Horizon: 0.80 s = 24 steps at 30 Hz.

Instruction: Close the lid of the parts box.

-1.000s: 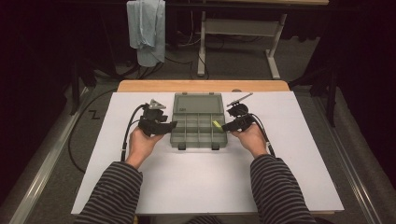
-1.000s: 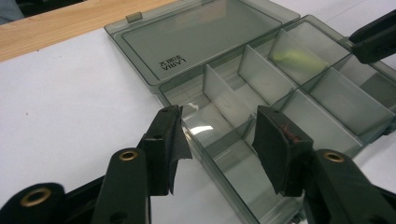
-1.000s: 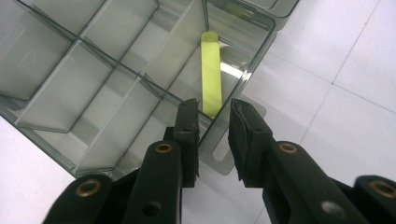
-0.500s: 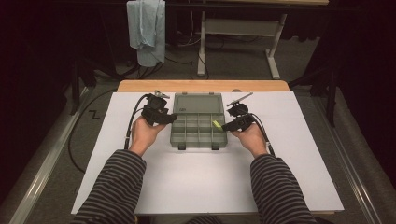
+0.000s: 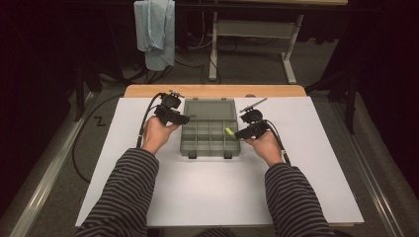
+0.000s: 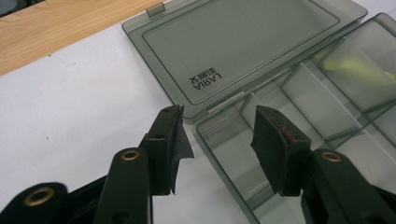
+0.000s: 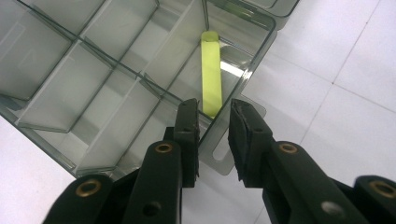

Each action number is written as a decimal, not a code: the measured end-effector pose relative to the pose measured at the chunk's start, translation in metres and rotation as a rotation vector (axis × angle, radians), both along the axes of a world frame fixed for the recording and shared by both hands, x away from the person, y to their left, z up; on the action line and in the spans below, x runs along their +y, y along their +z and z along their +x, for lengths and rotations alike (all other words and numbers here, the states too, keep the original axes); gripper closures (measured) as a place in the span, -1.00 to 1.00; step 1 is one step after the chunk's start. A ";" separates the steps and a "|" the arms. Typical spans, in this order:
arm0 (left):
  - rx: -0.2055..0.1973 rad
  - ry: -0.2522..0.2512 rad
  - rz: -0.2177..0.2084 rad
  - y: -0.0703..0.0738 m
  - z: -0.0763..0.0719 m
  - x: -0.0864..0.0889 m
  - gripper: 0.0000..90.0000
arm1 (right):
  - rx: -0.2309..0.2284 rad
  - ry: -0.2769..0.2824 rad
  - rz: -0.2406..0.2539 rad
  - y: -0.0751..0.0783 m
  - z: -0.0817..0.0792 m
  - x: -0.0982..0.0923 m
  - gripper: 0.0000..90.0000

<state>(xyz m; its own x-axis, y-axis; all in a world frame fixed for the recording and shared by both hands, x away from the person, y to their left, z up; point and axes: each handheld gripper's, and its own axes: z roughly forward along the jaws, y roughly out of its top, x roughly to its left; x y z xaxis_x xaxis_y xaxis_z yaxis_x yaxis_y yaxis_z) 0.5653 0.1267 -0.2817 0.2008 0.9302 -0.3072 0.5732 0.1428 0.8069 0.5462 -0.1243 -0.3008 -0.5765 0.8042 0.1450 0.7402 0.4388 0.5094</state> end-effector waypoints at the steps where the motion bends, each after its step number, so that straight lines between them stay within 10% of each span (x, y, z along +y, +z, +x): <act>1: 0.003 0.003 0.006 0.000 0.002 -0.001 0.16 | 0.001 0.000 0.001 0.000 0.000 0.000 0.68; 24: 0.125 0.076 0.020 -0.009 0.051 -0.006 0.17 | 0.001 -0.008 -0.001 0.000 -0.001 0.001 0.68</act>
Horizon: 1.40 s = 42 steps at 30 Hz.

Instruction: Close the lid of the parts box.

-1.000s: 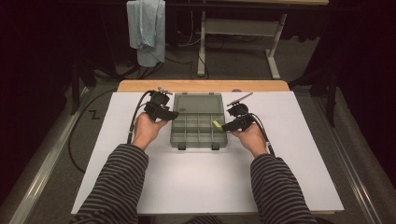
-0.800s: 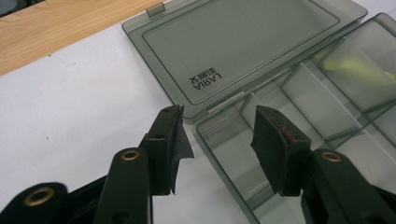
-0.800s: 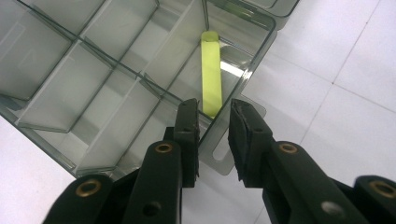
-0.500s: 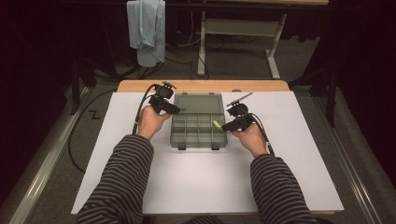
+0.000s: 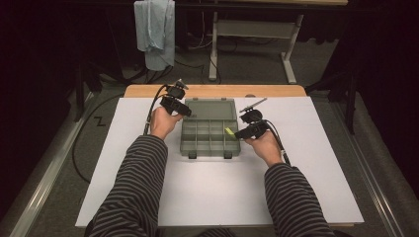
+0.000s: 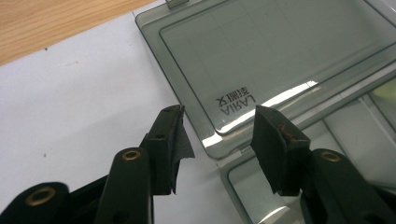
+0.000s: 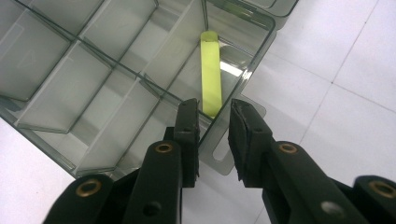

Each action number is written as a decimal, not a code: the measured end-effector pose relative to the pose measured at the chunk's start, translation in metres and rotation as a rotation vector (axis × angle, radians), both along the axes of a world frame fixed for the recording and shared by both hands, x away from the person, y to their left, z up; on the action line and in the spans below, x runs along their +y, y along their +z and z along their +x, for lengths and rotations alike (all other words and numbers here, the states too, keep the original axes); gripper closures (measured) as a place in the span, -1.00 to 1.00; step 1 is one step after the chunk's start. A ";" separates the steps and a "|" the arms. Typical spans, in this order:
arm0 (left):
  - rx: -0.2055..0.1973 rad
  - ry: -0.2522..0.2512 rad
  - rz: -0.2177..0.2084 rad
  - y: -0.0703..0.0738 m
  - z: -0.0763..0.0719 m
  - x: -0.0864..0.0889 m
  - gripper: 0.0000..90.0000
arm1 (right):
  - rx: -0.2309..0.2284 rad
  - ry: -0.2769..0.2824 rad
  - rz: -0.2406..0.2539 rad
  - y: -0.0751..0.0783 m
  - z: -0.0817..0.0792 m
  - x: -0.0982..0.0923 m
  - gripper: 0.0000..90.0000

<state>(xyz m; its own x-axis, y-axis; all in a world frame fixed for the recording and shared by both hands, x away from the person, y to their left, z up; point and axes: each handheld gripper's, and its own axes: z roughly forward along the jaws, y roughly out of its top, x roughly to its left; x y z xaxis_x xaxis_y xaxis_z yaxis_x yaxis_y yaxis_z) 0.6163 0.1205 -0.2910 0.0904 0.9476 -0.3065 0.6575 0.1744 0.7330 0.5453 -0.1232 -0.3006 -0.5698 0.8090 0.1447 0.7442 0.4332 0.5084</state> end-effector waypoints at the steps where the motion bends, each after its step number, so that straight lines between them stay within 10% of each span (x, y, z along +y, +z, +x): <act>1: 0.002 0.005 -0.006 -0.001 0.001 -0.001 0.18 | 0.000 0.000 0.000 0.000 0.000 0.000 0.68; 16: 0.066 0.038 -0.053 -0.017 0.012 0.003 0.18 | -0.002 0.000 -0.001 0.000 0.000 0.000 0.68; 42: 0.135 0.099 -0.254 -0.028 0.024 0.017 0.07 | -0.005 0.002 -0.003 0.000 0.000 0.000 0.68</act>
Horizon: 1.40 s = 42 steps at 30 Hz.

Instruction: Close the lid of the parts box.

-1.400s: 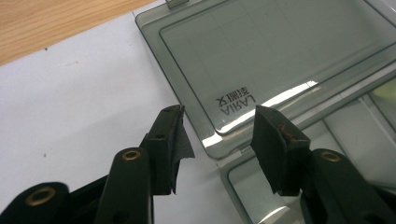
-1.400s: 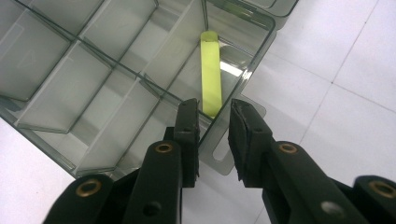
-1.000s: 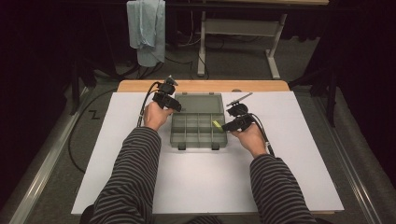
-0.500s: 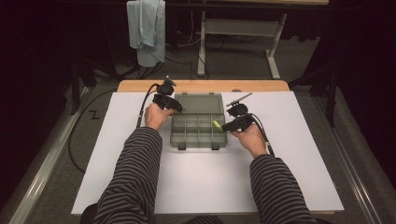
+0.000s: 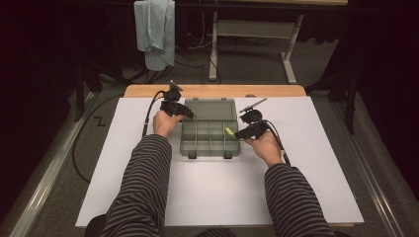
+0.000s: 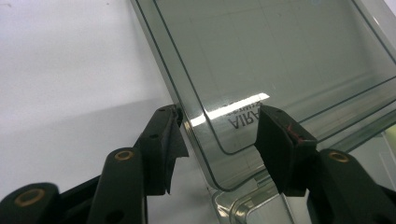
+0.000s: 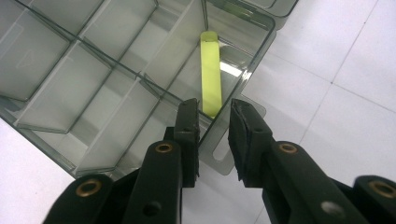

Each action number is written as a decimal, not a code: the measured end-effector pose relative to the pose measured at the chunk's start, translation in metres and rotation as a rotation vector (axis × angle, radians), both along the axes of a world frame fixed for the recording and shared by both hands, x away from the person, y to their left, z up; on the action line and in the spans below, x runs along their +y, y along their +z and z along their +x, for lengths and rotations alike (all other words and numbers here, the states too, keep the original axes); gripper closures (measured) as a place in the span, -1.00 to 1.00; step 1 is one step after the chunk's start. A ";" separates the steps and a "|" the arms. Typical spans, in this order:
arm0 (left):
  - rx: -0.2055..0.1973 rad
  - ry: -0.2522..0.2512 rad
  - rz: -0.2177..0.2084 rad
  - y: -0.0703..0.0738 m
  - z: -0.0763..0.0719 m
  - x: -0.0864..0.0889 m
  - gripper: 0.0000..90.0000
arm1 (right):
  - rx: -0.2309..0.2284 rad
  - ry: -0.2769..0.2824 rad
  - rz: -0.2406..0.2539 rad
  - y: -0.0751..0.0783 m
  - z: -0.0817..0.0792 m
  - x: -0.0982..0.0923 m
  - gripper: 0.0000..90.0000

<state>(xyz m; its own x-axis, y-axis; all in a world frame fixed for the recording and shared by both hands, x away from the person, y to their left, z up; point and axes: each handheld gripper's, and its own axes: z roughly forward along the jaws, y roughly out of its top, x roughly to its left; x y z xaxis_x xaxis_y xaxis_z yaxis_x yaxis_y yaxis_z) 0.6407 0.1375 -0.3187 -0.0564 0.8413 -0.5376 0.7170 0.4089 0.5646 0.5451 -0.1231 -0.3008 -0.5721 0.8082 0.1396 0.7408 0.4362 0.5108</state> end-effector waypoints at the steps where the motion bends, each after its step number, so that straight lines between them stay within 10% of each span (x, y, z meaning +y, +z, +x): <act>1: 0.001 0.001 -0.004 0.000 0.000 0.000 0.07 | 0.000 0.000 0.000 0.000 0.000 0.000 0.68; 15: 0.023 0.005 -0.080 -0.003 0.002 0.005 0.03 | 0.000 0.000 0.000 0.000 0.000 0.000 0.68; 42: -0.051 -0.019 -0.068 0.019 -0.006 0.006 0.14 | 0.010 -0.002 -0.006 0.001 0.001 0.000 0.69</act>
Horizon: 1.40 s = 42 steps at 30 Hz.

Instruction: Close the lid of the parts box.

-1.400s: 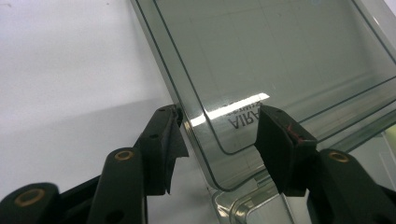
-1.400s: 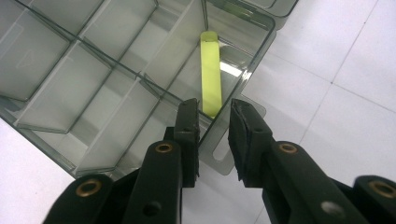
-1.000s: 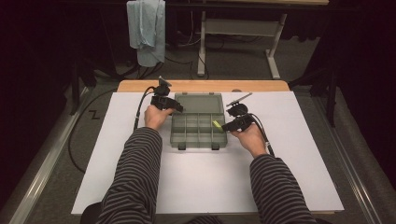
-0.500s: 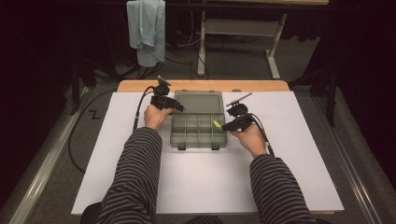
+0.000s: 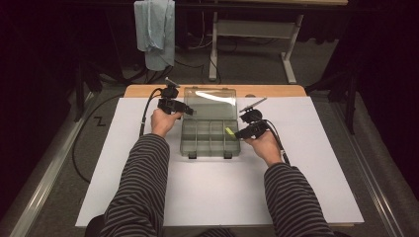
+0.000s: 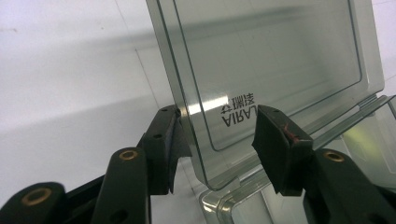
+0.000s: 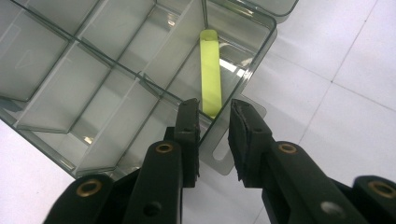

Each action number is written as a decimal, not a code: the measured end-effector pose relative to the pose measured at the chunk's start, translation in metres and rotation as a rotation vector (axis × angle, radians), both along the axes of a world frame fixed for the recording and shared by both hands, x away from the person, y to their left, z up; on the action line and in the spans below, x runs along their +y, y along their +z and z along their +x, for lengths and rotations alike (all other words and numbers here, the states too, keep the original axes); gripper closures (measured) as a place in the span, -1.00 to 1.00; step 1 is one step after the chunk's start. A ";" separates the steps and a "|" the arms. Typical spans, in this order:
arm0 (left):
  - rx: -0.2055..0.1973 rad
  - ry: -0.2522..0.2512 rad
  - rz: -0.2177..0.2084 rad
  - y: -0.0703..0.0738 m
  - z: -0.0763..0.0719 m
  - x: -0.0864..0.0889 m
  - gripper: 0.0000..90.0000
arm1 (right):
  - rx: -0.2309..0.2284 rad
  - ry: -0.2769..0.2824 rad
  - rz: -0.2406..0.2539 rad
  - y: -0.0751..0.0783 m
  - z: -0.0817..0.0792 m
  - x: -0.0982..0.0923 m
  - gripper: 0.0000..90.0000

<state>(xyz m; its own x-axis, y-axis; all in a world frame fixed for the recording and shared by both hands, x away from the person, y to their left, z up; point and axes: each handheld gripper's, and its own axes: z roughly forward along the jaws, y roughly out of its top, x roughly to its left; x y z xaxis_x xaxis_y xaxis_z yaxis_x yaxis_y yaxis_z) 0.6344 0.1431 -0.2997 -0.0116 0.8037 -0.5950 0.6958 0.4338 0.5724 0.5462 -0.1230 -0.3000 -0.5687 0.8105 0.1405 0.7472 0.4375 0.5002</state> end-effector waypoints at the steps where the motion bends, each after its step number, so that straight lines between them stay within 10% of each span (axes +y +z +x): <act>1: -0.003 -0.004 0.001 0.001 0.000 0.000 0.14 | 0.000 0.000 0.000 0.000 0.000 0.000 0.69; 42: -0.158 -0.128 0.207 0.025 -0.045 -0.014 0.26 | -0.010 0.000 -0.009 0.000 -0.001 0.002 0.69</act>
<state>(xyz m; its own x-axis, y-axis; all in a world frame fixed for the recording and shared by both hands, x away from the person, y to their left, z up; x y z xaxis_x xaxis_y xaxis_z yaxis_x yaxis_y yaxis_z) 0.5894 0.1290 -0.2746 0.1770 0.8973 -0.4044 0.6326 0.2110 0.7452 0.5450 -0.1214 -0.2999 -0.5702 0.8115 0.1273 0.7422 0.4425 0.5034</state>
